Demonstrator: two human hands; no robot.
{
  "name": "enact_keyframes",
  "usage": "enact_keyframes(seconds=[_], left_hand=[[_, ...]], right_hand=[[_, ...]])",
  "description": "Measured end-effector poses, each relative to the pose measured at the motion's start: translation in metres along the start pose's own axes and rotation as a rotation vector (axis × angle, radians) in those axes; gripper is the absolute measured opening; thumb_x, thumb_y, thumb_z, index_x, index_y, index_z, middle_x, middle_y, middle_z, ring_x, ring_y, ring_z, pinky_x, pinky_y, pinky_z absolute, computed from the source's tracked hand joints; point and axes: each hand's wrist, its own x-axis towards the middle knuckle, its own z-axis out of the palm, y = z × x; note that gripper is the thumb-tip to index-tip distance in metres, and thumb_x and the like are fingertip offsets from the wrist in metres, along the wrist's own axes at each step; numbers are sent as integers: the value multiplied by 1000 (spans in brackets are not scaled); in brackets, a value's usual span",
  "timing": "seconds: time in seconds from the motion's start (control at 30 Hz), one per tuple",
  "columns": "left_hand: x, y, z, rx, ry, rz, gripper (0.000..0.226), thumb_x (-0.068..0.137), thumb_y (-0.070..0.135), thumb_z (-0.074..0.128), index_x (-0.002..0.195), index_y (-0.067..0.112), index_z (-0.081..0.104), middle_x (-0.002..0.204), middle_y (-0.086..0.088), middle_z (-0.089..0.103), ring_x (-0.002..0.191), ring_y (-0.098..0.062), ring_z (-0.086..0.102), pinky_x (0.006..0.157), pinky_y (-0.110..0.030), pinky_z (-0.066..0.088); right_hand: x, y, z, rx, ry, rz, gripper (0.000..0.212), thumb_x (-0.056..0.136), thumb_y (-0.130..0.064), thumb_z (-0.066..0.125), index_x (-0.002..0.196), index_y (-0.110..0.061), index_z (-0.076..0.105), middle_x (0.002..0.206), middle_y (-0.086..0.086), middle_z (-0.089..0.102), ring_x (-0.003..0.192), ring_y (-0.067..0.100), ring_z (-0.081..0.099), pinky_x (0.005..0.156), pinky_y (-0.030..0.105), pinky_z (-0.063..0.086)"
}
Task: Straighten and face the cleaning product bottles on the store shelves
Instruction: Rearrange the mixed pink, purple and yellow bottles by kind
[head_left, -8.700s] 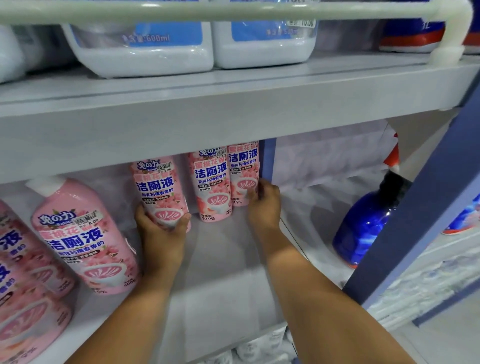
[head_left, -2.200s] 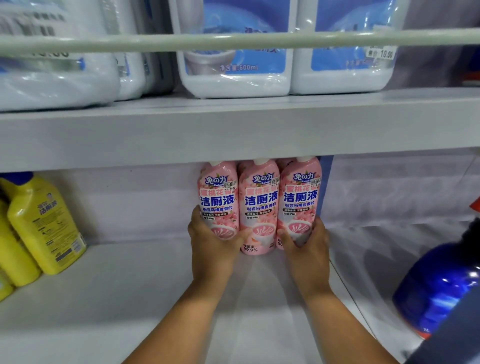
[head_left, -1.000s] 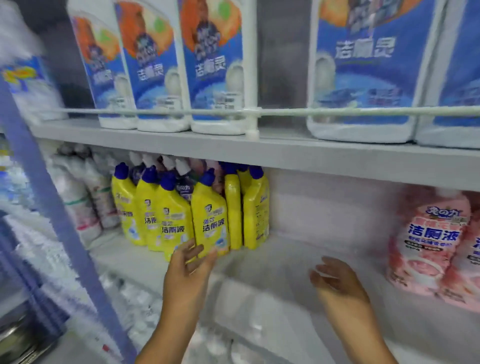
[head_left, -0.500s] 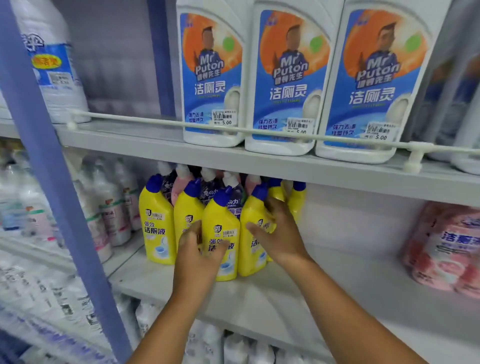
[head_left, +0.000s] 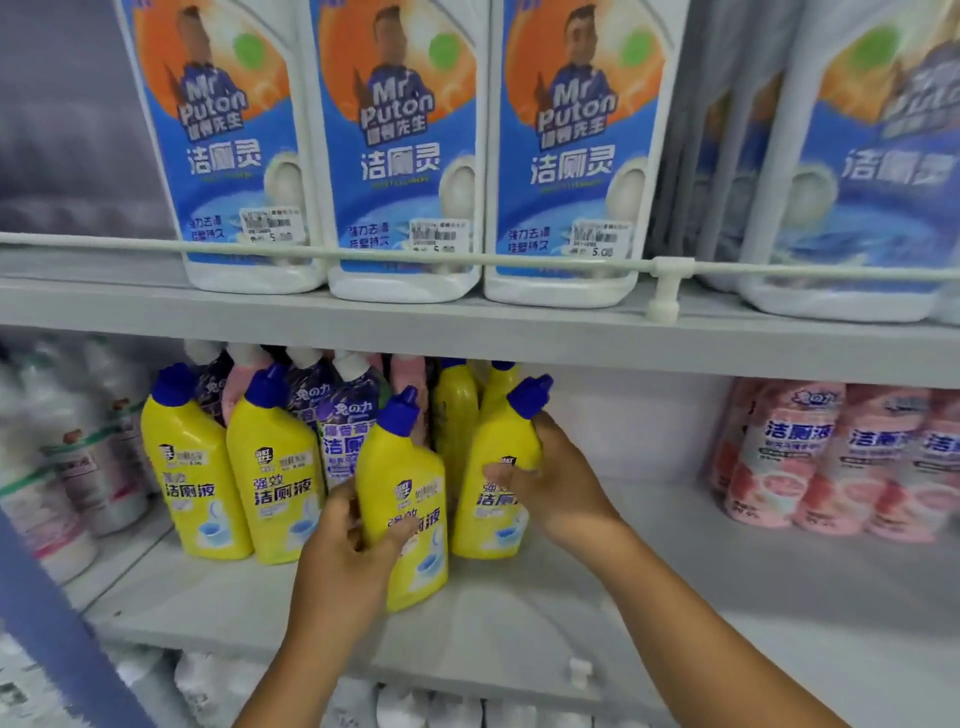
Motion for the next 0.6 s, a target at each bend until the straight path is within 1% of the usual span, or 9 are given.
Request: enact_keyframes(seconds=[0.07, 0.2, 0.27, 0.3, 0.33, 0.4, 0.5, 0.53, 0.6], left_hand=[[-2, 11, 29, -26, -64, 25, 41, 81, 13, 84, 107, 34, 61, 97, 23, 75, 88, 4, 71, 79, -27, 56], [14, 25, 103, -59, -106, 38, 38, 79, 4, 84, 99, 27, 62, 87, 24, 76, 80, 4, 72, 71, -20, 57], [23, 28, 140, -56, -115, 47, 36, 76, 16, 87, 100, 30, 64, 90, 21, 77, 84, 1, 73, 78, -28, 60], [26, 28, 156, -45, -127, 55, 36, 75, 23, 86, 103, 33, 65, 95, 19, 77, 89, -2, 73, 84, -35, 60], [30, 28, 170, -31, -141, 68, 36, 77, 26, 85, 106, 35, 65, 100, 18, 76, 94, -3, 72, 88, -38, 59], [40, 26, 194, -11, -135, 106, 38, 80, 29, 81, 114, 35, 64, 107, 16, 76, 100, -6, 72, 93, -41, 57], [65, 19, 220, 28, -77, 132, 58, 74, 47, 77, 128, 35, 58, 120, 11, 72, 111, -15, 69, 97, -44, 55], [75, 14, 225, 57, -69, 131, 66, 72, 53, 76, 133, 34, 56, 124, 9, 70, 115, -17, 67, 99, -43, 54], [86, 13, 229, 135, -85, 116, 70, 74, 54, 74, 137, 30, 54, 127, 3, 70, 117, -21, 66, 101, -39, 52]], right_hand=[[-1, 4, -39, 11, 45, 26, 49, 83, -21, 78, 123, -41, 57, 120, -10, 70, 109, 10, 68, 97, 39, 56], [8, 18, -111, -58, 172, 92, 34, 87, -11, 75, 104, -37, 60, 104, -5, 74, 81, -5, 69, 82, 26, 59], [17, 34, -135, -98, 257, 127, 30, 87, -8, 74, 96, -31, 59, 100, 1, 74, 74, -1, 66, 76, 21, 57], [21, 40, -144, -121, 280, 143, 31, 88, -8, 75, 101, -28, 56, 100, -2, 71, 77, 0, 63, 70, 14, 52], [25, 48, -150, -148, 292, 147, 35, 88, -10, 75, 111, -25, 54, 100, -5, 66, 81, 3, 61, 66, 12, 44], [31, 60, -160, -205, 294, 151, 45, 91, -16, 73, 128, -19, 49, 105, -6, 56, 91, 11, 54, 69, 13, 33], [43, 69, -165, -235, 262, 144, 40, 95, -19, 69, 127, -20, 47, 107, -7, 48, 81, 7, 46, 63, 11, 31], [49, 73, -166, -233, 261, 153, 40, 95, -20, 69, 129, -19, 46, 111, -7, 46, 85, 6, 47, 68, 8, 30], [57, 82, -162, -262, 277, 147, 51, 94, -24, 70, 138, -19, 44, 125, -2, 45, 107, 10, 53, 86, 12, 31]])
